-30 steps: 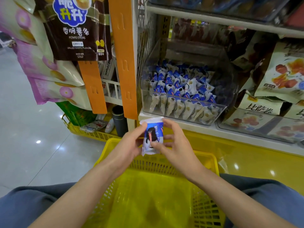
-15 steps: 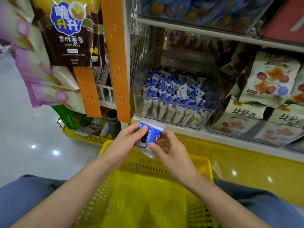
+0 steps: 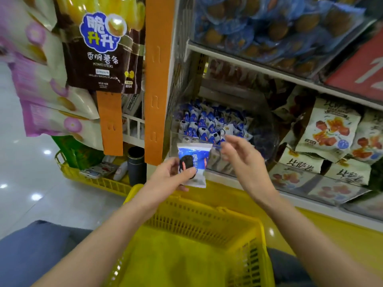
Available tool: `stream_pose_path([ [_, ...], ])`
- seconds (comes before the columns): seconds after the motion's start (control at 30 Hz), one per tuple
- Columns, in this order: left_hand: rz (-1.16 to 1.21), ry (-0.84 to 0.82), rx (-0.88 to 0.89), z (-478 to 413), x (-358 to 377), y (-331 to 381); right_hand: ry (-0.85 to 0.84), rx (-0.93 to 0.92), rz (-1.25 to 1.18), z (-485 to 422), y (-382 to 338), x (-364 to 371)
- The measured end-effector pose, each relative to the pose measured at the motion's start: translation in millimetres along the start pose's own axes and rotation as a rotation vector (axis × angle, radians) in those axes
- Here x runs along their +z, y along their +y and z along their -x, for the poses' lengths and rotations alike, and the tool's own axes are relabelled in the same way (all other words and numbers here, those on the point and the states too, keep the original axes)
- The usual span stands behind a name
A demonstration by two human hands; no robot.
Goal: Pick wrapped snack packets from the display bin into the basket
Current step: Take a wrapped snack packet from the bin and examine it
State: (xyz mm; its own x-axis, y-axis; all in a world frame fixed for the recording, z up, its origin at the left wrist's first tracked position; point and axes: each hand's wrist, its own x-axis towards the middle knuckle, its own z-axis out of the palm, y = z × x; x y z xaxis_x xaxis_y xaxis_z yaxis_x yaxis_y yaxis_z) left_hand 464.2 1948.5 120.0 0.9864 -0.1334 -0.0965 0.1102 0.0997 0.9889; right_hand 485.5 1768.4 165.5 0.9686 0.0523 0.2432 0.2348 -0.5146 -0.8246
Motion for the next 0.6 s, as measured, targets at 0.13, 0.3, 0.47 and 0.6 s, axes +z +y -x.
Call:
stream_pose_path([
  [0.13, 0.131, 0.154, -0.024, -2, -31, 14, -0.014, -0.026, 0.283, -77, -18, 24],
  [0.3, 0.238, 0.189, 0.002, -1, -51, 29, -0.218, 0.127, 0.533, -128, -14, 67],
  [0.47, 0.295, 0.174, 0.027, 3, -53, 31, -0.289, 0.148, 0.67, -144, -7, 88],
  [0.6, 0.335, 0.207, 0.028, 4, -55, 28, -0.127, 0.065, 0.666, -138, -14, 84],
])
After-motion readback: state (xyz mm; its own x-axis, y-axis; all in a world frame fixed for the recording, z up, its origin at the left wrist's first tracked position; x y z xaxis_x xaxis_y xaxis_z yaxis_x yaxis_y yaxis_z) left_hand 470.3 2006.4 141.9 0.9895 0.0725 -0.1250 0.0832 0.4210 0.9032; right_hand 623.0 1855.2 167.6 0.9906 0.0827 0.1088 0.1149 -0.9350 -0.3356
